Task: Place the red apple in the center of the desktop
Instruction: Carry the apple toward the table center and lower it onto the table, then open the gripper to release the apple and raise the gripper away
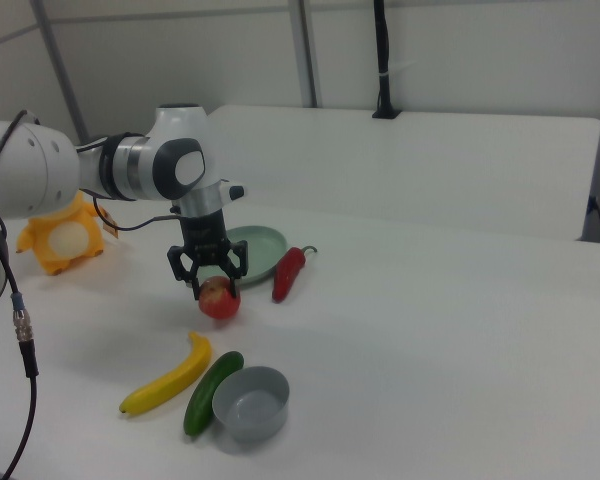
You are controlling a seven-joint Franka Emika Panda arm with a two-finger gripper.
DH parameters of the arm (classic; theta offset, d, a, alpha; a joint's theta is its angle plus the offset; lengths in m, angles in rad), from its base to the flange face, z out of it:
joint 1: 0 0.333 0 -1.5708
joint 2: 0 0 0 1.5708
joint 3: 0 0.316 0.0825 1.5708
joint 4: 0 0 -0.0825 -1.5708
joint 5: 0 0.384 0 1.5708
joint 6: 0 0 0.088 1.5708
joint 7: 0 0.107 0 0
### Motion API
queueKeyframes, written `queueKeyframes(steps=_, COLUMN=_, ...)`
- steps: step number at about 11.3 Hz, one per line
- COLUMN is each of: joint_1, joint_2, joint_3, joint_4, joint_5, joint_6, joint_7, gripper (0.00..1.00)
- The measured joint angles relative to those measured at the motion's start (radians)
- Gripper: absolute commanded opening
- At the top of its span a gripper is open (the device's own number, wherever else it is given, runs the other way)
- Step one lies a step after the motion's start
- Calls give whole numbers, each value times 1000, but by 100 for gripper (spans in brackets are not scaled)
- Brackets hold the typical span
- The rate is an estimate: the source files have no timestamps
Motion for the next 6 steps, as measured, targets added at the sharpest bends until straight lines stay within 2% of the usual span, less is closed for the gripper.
queueKeyframes(steps=1, joint_1=0, joint_2=0, joint_3=0, joint_4=1, joint_5=0, joint_6=0, joint_7=0, gripper=77)
queueKeyframes(steps=2, joint_1=0, joint_2=0, joint_3=0, joint_4=3, joint_5=0, joint_6=0, joint_7=0, gripper=100)
queueKeyframes(steps=6, joint_1=-1, joint_2=0, joint_3=-1, joint_4=9, joint_5=-8, joint_6=0, joint_7=1, gripper=100)
